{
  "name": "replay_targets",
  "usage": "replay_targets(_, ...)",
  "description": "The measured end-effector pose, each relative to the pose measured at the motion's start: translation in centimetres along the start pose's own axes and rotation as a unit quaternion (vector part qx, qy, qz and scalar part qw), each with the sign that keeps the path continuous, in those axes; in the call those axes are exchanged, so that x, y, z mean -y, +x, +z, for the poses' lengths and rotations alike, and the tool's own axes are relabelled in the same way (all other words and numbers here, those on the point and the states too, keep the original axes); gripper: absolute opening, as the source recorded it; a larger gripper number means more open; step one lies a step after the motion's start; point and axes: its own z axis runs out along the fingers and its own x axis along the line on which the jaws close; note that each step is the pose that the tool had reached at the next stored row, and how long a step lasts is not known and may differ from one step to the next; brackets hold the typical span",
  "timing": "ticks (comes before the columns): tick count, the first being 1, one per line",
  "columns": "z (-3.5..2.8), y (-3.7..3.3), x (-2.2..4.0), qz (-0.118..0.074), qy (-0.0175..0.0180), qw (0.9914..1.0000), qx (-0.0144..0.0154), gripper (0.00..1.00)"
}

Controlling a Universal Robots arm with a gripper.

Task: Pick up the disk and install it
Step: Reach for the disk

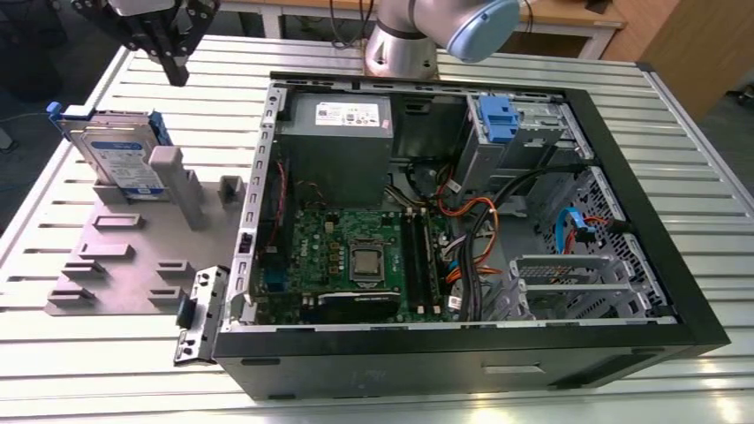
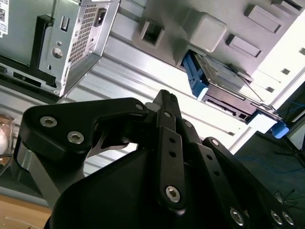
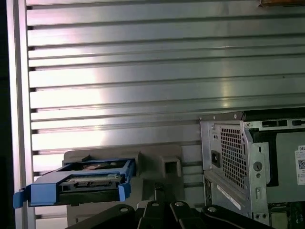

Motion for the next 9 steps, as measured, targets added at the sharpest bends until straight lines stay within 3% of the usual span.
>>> replay_targets(9,0.49,2.44,0.21,0.0,0.0004,1.0,0.0,0.11)
